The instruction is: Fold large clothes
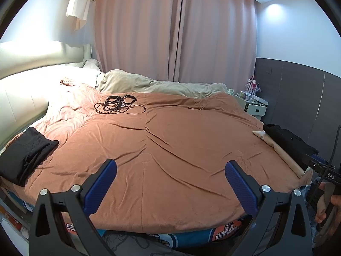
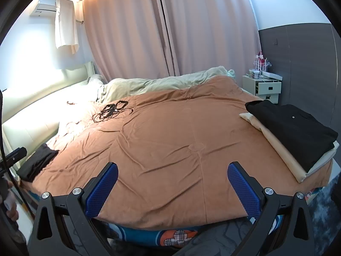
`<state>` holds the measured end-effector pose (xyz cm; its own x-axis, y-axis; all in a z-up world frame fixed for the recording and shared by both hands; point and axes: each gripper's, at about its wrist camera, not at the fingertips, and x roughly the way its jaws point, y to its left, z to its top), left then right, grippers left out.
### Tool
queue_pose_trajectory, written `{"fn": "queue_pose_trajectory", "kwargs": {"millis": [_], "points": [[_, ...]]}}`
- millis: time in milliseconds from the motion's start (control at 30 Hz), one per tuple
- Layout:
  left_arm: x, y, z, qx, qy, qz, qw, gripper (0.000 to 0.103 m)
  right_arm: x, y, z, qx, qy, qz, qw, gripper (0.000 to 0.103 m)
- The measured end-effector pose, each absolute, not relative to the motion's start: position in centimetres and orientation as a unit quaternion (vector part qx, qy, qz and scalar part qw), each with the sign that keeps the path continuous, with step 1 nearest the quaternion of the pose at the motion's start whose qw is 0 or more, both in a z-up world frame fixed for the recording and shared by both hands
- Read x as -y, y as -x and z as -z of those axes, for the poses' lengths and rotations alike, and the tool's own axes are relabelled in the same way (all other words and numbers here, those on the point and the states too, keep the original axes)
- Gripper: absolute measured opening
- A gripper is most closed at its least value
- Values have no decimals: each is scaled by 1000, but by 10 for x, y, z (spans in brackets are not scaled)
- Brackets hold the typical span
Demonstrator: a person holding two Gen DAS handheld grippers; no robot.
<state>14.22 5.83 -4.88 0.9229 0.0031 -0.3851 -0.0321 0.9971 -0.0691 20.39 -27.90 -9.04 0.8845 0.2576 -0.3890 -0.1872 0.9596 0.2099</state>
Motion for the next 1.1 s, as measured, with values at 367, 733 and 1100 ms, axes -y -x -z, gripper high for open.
{"fn": "queue_pose_trajectory", "kwargs": {"millis": [367,733,1100], "points": [[-55,-140,51,-200,37,-10,979,103,280,-204,91,-212,-84,-116,967,103],[-51,-135,49,-197,31,-17,980,103,281,-202,93,-213,-87,-120,966,103],[-52,-131,48,-198,31,-36,979,103,281,-203,94,-216,-85,-125,965,103]]}}
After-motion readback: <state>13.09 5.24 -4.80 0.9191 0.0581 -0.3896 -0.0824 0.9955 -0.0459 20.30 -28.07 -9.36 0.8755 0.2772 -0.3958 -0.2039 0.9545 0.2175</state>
